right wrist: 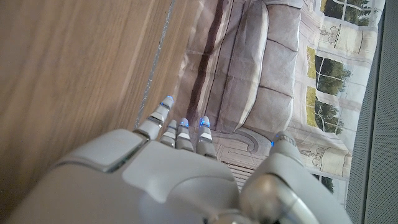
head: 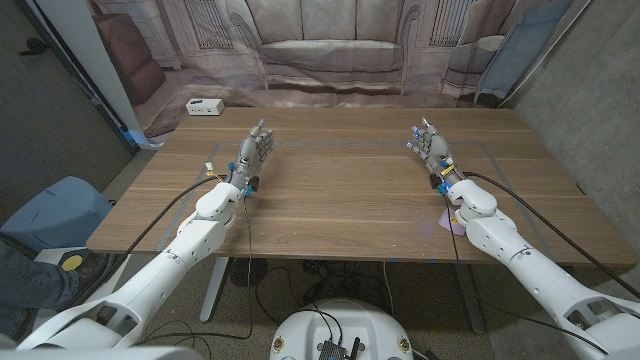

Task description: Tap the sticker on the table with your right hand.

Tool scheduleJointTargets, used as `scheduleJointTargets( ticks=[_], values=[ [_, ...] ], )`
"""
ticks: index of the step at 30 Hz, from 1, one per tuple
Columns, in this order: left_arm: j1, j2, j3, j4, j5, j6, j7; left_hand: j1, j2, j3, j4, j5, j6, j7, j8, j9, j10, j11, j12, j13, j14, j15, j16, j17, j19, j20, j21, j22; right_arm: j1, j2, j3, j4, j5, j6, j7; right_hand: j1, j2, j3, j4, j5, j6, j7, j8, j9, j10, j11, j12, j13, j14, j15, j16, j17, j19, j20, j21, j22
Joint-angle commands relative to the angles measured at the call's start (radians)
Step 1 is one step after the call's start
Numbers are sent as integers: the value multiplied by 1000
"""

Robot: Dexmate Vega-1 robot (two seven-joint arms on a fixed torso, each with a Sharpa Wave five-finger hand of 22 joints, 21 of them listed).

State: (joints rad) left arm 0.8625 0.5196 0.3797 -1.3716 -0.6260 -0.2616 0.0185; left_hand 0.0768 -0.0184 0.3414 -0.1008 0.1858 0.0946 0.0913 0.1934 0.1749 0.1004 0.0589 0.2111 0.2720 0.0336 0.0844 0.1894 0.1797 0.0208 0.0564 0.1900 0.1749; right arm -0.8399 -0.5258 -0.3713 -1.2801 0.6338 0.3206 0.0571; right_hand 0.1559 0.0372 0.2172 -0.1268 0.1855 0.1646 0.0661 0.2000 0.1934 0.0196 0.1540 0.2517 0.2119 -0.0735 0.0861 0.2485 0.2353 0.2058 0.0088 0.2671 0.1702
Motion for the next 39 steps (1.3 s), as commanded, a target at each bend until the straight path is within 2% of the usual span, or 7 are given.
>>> scheduleJointTargets(
  ticks=[1,14,20,23,29,35,39],
  values=[
    [25,16,7,-99,30,23,46,11,2,7,0,6,10,1,3,2,14,-2,5,1,0,8,6,2,0,10,6,5,-14,-19,10,8,-19,56,14,10,2,8,0,4,12,-5,7,5,2,6,6,2,-2,7,5,1,6,0,4,1],
    [42,63,-5,-187,65,56,82,2,-1,-1,2,6,33,9,6,2,44,3,14,-12,30,13,13,3,18,17,14,5,-67,-49,46,-22,-12,156,48,9,0,6,0,2,17,-4,8,5,10,4,6,1,2,4,4,-1,10,2,-2,1],
    [22,55,-1,-131,95,-21,50,-4,-3,-6,4,6,55,12,9,2,71,1,21,-22,59,10,18,2,50,19,24,5,-87,-75,63,-51,-7,159,53,9,-2,5,-1,2,23,2,8,4,29,4,10,0,19,-2,7,-3,22,2,-3,1],
    [21,47,-5,-122,86,-44,36,-3,-3,-8,2,7,82,16,14,2,99,5,29,-30,83,7,21,2,74,25,29,5,-81,-80,69,-38,9,167,84,9,-3,3,-1,1,27,3,9,4,46,7,15,-1,27,-3,8,-4,27,1,-4,1],
    [38,55,-15,-169,83,-18,65,2,-2,-8,-1,7,116,20,19,3,133,6,38,-39,112,7,23,1,101,28,33,4,-55,-111,68,-8,35,163,182,9,-4,2,-1,1,44,7,15,4,53,4,15,-1,31,-4,7,-5,35,1,-6,1],
    [36,48,-23,-167,72,-37,55,5,0,-7,-4,7,124,19,19,3,139,6,38,-42,121,8,23,1,103,28,31,4,-93,-122,85,-66,28,178,149,8,-4,1,-1,1,47,7,15,4,57,4,15,-2,36,-6,8,-6,41,0,-6,1],
    [63,67,-39,-220,75,-13,88,7,1,-7,-5,8,125,19,18,3,141,11,37,-44,123,8,22,1,104,28,30,4,-121,-124,95,-102,25,184,121,10,-3,2,-1,1,47,6,14,4,65,3,17,-2,47,-8,10,-7,54,-1,-5,1]
  ],
)
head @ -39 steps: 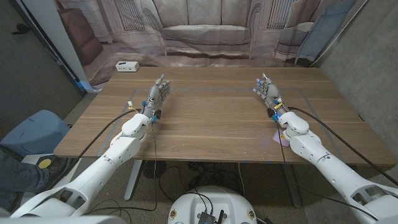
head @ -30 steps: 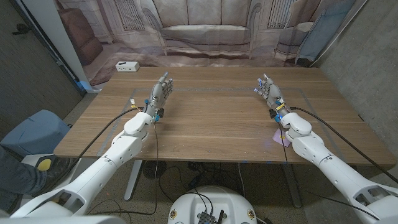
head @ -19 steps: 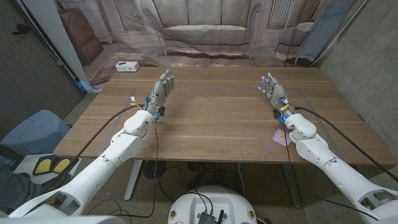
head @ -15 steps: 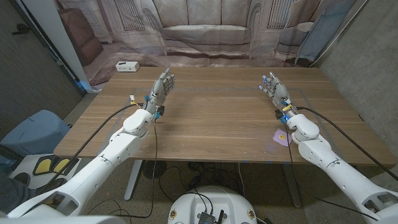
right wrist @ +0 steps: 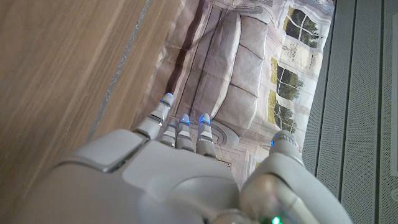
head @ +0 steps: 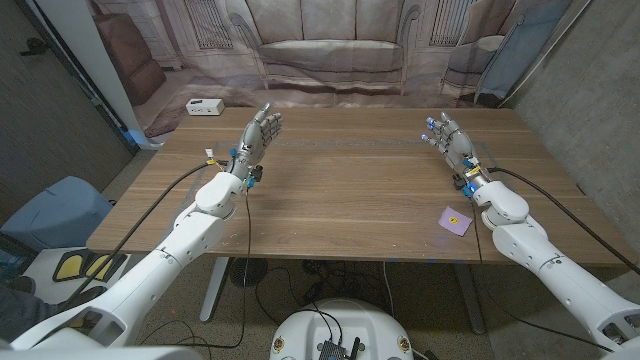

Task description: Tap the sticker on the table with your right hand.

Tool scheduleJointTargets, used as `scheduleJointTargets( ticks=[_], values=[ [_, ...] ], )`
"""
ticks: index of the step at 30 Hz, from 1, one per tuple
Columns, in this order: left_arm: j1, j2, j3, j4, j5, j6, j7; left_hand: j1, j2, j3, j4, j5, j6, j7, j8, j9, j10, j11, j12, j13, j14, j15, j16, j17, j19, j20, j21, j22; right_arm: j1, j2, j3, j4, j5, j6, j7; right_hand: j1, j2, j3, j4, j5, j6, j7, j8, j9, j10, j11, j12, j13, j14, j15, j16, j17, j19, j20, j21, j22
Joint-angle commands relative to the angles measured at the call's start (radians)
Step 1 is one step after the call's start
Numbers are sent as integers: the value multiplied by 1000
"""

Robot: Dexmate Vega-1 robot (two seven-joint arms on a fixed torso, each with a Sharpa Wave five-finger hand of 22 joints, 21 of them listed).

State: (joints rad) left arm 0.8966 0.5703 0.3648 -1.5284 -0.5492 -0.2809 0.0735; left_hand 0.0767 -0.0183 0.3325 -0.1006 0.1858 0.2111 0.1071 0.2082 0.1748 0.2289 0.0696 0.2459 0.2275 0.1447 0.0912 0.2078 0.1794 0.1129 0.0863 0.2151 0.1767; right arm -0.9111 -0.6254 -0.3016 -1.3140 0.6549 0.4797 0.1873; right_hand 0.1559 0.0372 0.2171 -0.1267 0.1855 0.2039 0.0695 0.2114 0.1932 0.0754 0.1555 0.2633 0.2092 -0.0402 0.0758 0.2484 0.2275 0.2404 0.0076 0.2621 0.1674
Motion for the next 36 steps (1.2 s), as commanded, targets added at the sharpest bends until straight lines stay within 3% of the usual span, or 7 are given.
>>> scheduleJointTargets(
  ticks=[1,11,36],
  values=[
    [35,22,-28,-74,4,7,41,7,1,2,-5,8,9,3,3,3,13,0,3,1,13,1,4,1,13,-1,5,2,-54,-23,28,-70,5,32,-10,11,-2,2,-2,2,8,3,3,5,10,2,5,1,15,2,10,0,21,-1,0,4],
    [53,44,-47,-87,-4,5,30,13,4,4,-8,7,12,3,-1,3,24,-4,4,-4,28,1,5,1,28,0,7,2,-138,-52,67,-128,-16,63,-64,12,-2,2,-2,2,11,7,3,5,22,1,7,0,28,2,12,-1,38,-1,1,3],
    [25,31,-40,-60,11,4,31,21,7,6,-13,6,15,6,-6,4,27,-6,-1,-10,33,0,-2,1,32,-1,2,2,-353,-117,180,-283,-26,58,-170,16,0,0,-3,2,24,14,2,4,61,0,11,-1,75,3,20,-5,82,0,-1,3]
  ],
)
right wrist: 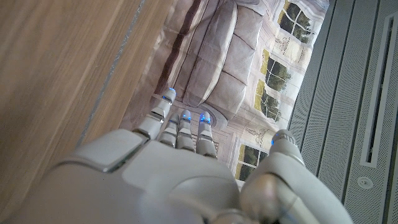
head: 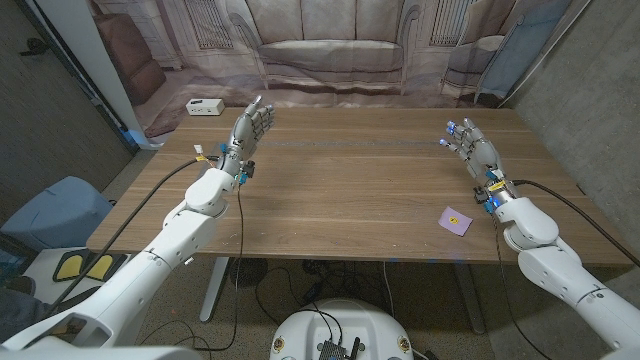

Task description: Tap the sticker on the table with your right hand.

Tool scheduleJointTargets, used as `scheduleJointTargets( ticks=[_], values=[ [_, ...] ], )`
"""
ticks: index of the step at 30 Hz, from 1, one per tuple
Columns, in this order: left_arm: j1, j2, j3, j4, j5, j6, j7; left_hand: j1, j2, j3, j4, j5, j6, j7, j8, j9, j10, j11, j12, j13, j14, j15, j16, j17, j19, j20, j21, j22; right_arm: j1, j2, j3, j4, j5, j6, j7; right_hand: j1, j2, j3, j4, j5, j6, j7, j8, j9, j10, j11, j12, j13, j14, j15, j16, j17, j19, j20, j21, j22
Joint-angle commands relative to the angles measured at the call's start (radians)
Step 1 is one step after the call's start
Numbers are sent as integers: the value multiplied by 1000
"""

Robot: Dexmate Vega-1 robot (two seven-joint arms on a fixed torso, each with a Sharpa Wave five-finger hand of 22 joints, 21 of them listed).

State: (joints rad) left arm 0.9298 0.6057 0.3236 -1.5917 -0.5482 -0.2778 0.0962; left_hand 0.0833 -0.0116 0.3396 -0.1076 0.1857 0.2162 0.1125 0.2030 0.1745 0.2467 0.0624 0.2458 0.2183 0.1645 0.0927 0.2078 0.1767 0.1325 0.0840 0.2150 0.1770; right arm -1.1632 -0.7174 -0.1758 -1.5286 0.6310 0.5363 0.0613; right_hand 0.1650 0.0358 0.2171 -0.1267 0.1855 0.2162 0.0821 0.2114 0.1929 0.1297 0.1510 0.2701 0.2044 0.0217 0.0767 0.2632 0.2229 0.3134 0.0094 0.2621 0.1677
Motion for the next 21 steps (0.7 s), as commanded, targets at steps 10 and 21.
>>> scheduleJointTargets(
  ticks=[10,21],
  values=[
    [-10,0,7,-11,16,23,17,17,1,0,-8,6,16,2,-1,4,13,3,-1,-2,15,-2,-4,4,13,0,1,1,-171,-30,96,-102,-4,17,-52,7,1,0,-3,2,16,1,3,4,13,3,4,3,16,3,4,-1,13,-1,-4,3],
    [-2,5,16,-36,18,52,25,18,1,-1,-9,6,24,1,0,4,15,1,-2,-4,18,-2,-6,4,13,1,-2,1,-244,-27,142,-131,-2,31,-54,8,2,-1,-3,2,23,8,4,3,15,5,2,3,19,3,3,-1,18,0,-7,3]
  ],
)
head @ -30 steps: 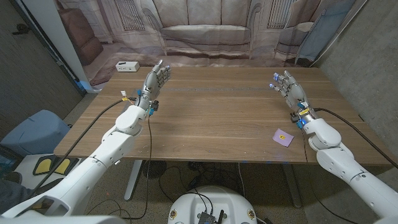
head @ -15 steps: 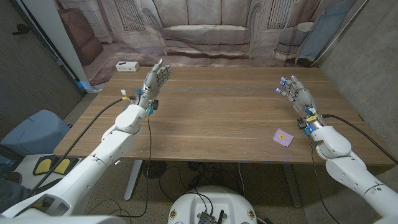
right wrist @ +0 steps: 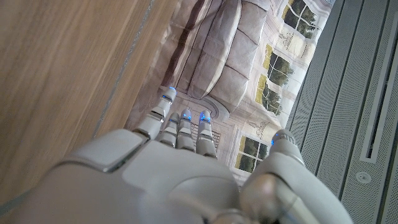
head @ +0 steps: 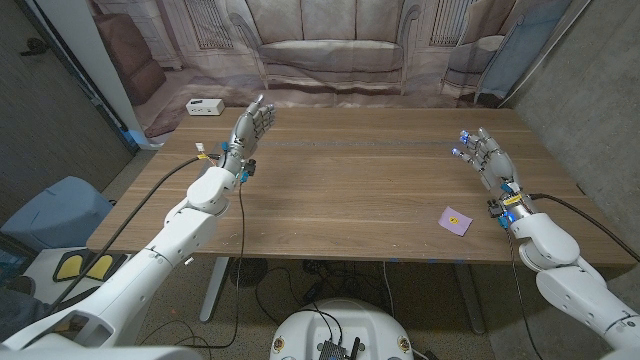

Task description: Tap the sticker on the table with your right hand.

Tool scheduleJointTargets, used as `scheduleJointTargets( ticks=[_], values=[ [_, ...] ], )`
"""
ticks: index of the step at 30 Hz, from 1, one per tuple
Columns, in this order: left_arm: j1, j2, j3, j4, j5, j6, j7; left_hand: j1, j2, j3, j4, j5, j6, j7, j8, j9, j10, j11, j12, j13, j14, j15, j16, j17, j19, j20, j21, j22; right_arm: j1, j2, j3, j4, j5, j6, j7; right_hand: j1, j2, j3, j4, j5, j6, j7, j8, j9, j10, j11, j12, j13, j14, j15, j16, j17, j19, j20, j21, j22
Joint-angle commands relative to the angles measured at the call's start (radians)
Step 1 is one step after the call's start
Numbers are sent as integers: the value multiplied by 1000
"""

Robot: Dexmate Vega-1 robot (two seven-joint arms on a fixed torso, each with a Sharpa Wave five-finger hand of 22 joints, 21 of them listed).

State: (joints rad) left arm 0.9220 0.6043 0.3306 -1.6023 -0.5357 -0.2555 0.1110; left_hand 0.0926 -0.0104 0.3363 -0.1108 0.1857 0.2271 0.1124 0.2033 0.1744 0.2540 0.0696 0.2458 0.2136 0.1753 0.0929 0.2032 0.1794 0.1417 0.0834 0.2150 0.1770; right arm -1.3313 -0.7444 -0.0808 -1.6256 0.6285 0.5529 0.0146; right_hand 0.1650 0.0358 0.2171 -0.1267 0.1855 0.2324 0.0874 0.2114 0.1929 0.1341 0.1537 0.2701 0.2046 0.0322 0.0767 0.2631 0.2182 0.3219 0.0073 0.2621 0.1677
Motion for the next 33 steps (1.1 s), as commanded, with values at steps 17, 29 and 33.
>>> scheduleJointTargets(
  ticks=[17,29,33],
  values=[
    [-27,1,33,-24,27,63,13,10,1,3,-7,5,15,1,-3,4,11,-4,-4,-2,14,-2,-2,1,3,3,-5,2,-186,26,114,-78,-5,45,-8,8,4,-2,-2,2,13,4,4,3,17,2,0,2,14,4,2,3,17,0,-11,3],
    [-48,-2,45,-11,35,72,2,12,1,3,-8,5,20,2,-3,5,14,-5,-5,-4,17,-3,-3,2,4,4,-7,2,-268,56,159,-116,-21,62,-15,8,4,-2,-2,2,16,2,3,3,21,0,-1,2,18,4,1,3,21,1,-14,3],
    [-55,-5,50,-2,34,72,-4,13,2,3,-8,5,18,1,-5,5,14,-7,-6,-4,18,-3,-3,2,5,3,-7,2,-291,61,172,-127,-30,64,-11,7,4,-3,-2,2,16,3,3,3,24,3,-1,2,18,3,0,3,22,2,-15,3]
  ],
)
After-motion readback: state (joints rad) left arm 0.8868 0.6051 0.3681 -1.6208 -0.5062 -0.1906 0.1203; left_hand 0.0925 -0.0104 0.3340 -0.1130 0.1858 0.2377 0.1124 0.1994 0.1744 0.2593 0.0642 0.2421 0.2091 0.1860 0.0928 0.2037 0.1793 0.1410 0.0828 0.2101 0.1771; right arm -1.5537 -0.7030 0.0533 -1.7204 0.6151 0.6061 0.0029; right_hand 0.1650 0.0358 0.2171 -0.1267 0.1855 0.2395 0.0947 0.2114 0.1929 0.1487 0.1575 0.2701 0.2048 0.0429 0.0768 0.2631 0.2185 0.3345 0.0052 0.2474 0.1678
